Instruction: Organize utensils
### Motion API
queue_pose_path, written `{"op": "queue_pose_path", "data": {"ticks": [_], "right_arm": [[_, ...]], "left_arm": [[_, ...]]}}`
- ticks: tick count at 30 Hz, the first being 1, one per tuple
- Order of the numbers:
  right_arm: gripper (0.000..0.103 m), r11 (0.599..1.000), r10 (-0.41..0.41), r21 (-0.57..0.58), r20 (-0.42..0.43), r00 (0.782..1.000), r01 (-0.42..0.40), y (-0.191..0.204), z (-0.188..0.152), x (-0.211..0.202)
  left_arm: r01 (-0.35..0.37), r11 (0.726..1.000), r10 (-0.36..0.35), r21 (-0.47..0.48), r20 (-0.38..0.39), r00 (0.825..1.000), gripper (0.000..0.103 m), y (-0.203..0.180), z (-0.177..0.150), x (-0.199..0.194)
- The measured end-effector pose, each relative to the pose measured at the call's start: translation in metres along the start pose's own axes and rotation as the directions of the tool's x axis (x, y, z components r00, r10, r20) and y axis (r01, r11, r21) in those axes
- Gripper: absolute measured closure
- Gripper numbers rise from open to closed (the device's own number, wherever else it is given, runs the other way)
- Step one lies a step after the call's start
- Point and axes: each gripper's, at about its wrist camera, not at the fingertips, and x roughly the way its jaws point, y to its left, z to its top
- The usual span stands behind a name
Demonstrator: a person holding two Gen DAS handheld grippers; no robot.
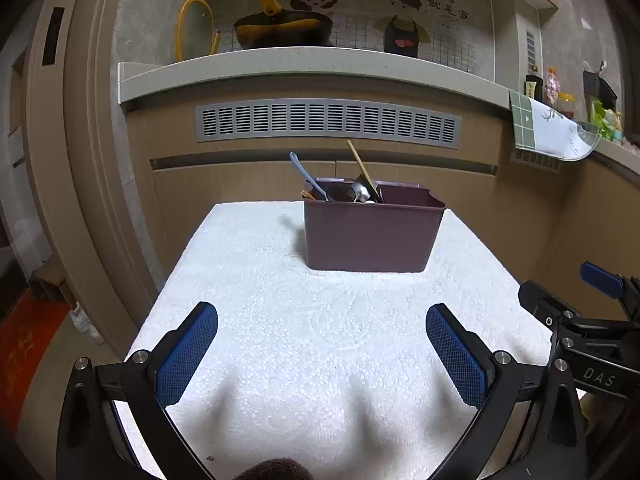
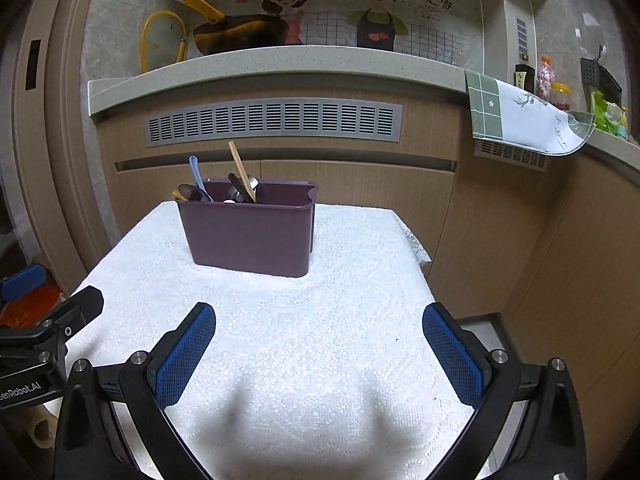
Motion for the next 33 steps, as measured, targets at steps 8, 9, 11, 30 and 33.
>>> {"op": "queue_pose_path", "data": {"ticks": [8, 9, 11, 30, 33], "right_arm": [[0.0, 1.0, 0.002, 0.001, -0.006, 1.0, -0.002, -0.0005, -0.0013, 0.0012], [0.0, 1.0, 0.002, 0.001, -0.007, 1.0, -0.002, -0.0006, -0.0013, 0.0015], [0.0, 1.0, 0.0, 0.0, -0.006, 1.0, 0.0, -0.0002, -0.0015, 0.0012], [0.0, 1.0, 0.002, -0.006, -0.001, 1.0, -0.002, -0.0008, -0.002, -0.0011], [0.0, 1.0, 0.001, -0.005, 0.0, 1.0, -0.001, -0.0003, -0.0021, -0.0012]], "left_arm": [[0.006, 1.0, -0.006, 0.006, -0.028, 1.0, 0.0, 0.0009, 0.0008, 0.005], [0.007, 1.0, -0.006, 0.007, -0.03, 1.0, 0.0, 0.0007, 0.0009, 0.0055], [0.005, 1.0, -0.005, 0.008, -0.031, 0.999, 0.0, 0.0006, 0.0009, 0.0057], [0.01, 1.0, -0.01, 0.006, -0.036, 0.999, 0.0, 0.0001, -0.0001, 0.0045], [0.011, 1.0, -0.011, 0.009, -0.038, 0.999, 0.0, 0.0003, 0.0001, 0.0045]]}}
